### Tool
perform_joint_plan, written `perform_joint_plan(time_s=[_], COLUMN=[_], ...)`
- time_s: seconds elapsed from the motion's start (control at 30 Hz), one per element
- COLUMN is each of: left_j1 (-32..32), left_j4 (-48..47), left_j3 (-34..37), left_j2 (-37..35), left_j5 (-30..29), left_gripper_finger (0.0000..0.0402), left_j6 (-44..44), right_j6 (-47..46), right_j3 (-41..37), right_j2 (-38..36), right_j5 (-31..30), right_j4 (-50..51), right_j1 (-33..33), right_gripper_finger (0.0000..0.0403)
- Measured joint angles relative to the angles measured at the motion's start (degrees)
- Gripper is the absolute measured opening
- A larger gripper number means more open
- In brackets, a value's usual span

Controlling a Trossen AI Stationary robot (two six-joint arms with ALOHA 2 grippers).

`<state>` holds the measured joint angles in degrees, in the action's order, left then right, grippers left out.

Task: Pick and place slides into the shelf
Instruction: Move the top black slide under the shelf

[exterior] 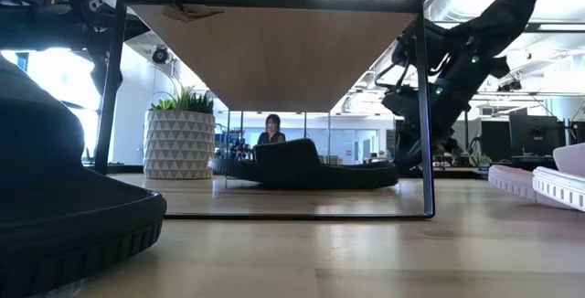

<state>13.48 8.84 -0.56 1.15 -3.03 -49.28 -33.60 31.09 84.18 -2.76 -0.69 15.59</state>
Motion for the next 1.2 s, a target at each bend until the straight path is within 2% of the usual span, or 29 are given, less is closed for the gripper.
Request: perform_joint_plan(time_s=[0.1,0.23,0.47,0.57,0.73,0.9,1.0,1.2], left_j1=[0.02,0.01,0.01,0.02,0.01,0.02,0.02,0.01], left_j4=[0.00,0.02,0.02,0.02,0.01,0.01,0.01,0.02], left_j3=[-0.01,-0.02,-0.02,-0.01,-0.02,0.00,-0.01,-0.01], left_j2=[-0.01,-0.01,-0.01,-0.01,0.00,-0.02,0.00,0.00], left_j5=[0.00,-0.18,-0.21,-0.66,-0.90,-0.93,-1.08,-1.09], left_gripper_finger=[0.0003,0.0003,0.0003,0.0003,0.0003,0.0003,0.0003,0.0003], left_j6=[-0.02,-0.02,-0.03,-0.04,-0.04,-0.06,-0.07,-0.55], right_j6=[-0.35,-0.98,-6.47,-8.91,-8.44,-7.94,-7.97,-9.58], right_j3=[0.02,0.02,0.02,0.02,0.02,0.02,0.02,0.02], right_j2=[0.18,-0.95,-8.50,-9.91,-7.57,-4.92,-3.16,0.41], right_j5=[-0.24,-1.94,-12.05,-15.20,-11.78,-5.11,-2.70,-2.60], right_j4=[-1.69,1.09,11.44,12.19,8.66,2.18,0.09,-2.06], right_j1=[0.04,0.00,0.27,2.02,7.30,12.13,12.82,11.58], right_gripper_finger=[0.0000,0.0000,0.0000,0.0000,0.0000,0.0000,0.0000,0.0000])
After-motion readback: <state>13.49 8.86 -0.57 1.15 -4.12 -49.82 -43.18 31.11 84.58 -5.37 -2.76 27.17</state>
